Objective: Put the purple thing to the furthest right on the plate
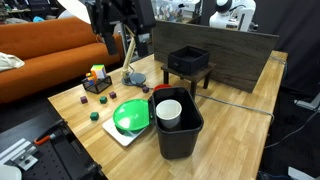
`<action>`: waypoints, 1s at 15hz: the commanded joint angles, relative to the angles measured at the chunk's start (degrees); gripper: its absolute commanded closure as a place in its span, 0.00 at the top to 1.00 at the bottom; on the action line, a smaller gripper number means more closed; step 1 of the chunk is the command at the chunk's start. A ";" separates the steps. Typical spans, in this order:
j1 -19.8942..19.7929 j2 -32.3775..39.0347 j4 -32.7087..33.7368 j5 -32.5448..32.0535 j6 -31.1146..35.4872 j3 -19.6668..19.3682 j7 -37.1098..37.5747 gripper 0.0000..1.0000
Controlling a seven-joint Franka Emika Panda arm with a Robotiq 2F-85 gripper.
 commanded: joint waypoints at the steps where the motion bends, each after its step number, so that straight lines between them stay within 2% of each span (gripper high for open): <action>1: 3.87 3.86 3.66 4.23 2.41 2.30 0.53 1.00; 3: 5.83 6.01 5.64 7.11 2.55 3.42 1.25 1.00; 4: 5.05 3.10 3.26 5.63 2.36 3.79 1.29 1.00; 11: 5.08 7.04 5.97 5.44 2.51 4.36 2.72 1.00; 15: 8.08 11.94 8.89 8.79 4.93 4.64 -0.52 1.00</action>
